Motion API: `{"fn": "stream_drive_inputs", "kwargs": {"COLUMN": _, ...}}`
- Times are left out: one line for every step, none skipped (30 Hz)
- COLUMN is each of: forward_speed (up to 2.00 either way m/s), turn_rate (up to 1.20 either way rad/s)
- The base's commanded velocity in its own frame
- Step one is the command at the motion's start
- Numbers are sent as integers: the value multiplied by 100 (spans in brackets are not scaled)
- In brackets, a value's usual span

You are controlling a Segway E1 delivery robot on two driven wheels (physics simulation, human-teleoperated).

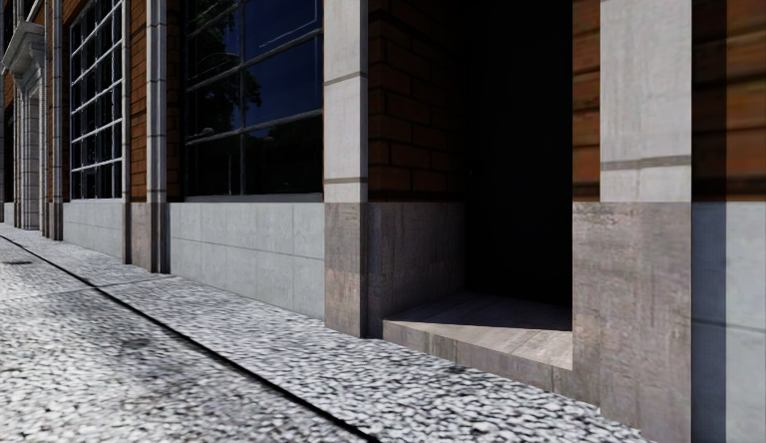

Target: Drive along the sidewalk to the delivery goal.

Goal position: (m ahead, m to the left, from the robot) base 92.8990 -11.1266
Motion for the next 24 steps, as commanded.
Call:
{"fn": "stream_drive_inputs", "kwargs": {"forward_speed": 0, "turn_rate": 0}}
{"fn": "stream_drive_inputs", "kwargs": {"forward_speed": 0, "turn_rate": 0}}
{"fn": "stream_drive_inputs", "kwargs": {"forward_speed": 0, "turn_rate": 0}}
{"fn": "stream_drive_inputs", "kwargs": {"forward_speed": 0, "turn_rate": 0}}
{"fn": "stream_drive_inputs", "kwargs": {"forward_speed": 0, "turn_rate": 0}}
{"fn": "stream_drive_inputs", "kwargs": {"forward_speed": 0, "turn_rate": 0}}
{"fn": "stream_drive_inputs", "kwargs": {"forward_speed": 0, "turn_rate": 0}}
{"fn": "stream_drive_inputs", "kwargs": {"forward_speed": 0, "turn_rate": 0}}
{"fn": "stream_drive_inputs", "kwargs": {"forward_speed": 0, "turn_rate": 0}}
{"fn": "stream_drive_inputs", "kwargs": {"forward_speed": 0, "turn_rate": 0}}
{"fn": "stream_drive_inputs", "kwargs": {"forward_speed": 0, "turn_rate": 0}}
{"fn": "stream_drive_inputs", "kwargs": {"forward_speed": 0, "turn_rate": 0}}
{"fn": "stream_drive_inputs", "kwargs": {"forward_speed": 0, "turn_rate": 0}}
{"fn": "stream_drive_inputs", "kwargs": {"forward_speed": 0, "turn_rate": 0}}
{"fn": "stream_drive_inputs", "kwargs": {"forward_speed": 0, "turn_rate": 0}}
{"fn": "stream_drive_inputs", "kwargs": {"forward_speed": 0, "turn_rate": 0}}
{"fn": "stream_drive_inputs", "kwargs": {"forward_speed": 0, "turn_rate": 0}}
{"fn": "stream_drive_inputs", "kwargs": {"forward_speed": 0, "turn_rate": 0}}
{"fn": "stream_drive_inputs", "kwargs": {"forward_speed": 0, "turn_rate": 0}}
{"fn": "stream_drive_inputs", "kwargs": {"forward_speed": 0, "turn_rate": 0}}
{"fn": "stream_drive_inputs", "kwargs": {"forward_speed": 0, "turn_rate": 0}}
{"fn": "stream_drive_inputs", "kwargs": {"forward_speed": 0, "turn_rate": 0}}
{"fn": "stream_drive_inputs", "kwargs": {"forward_speed": 0, "turn_rate": 0}}
{"fn": "stream_drive_inputs", "kwargs": {"forward_speed": 0, "turn_rate": 0}}
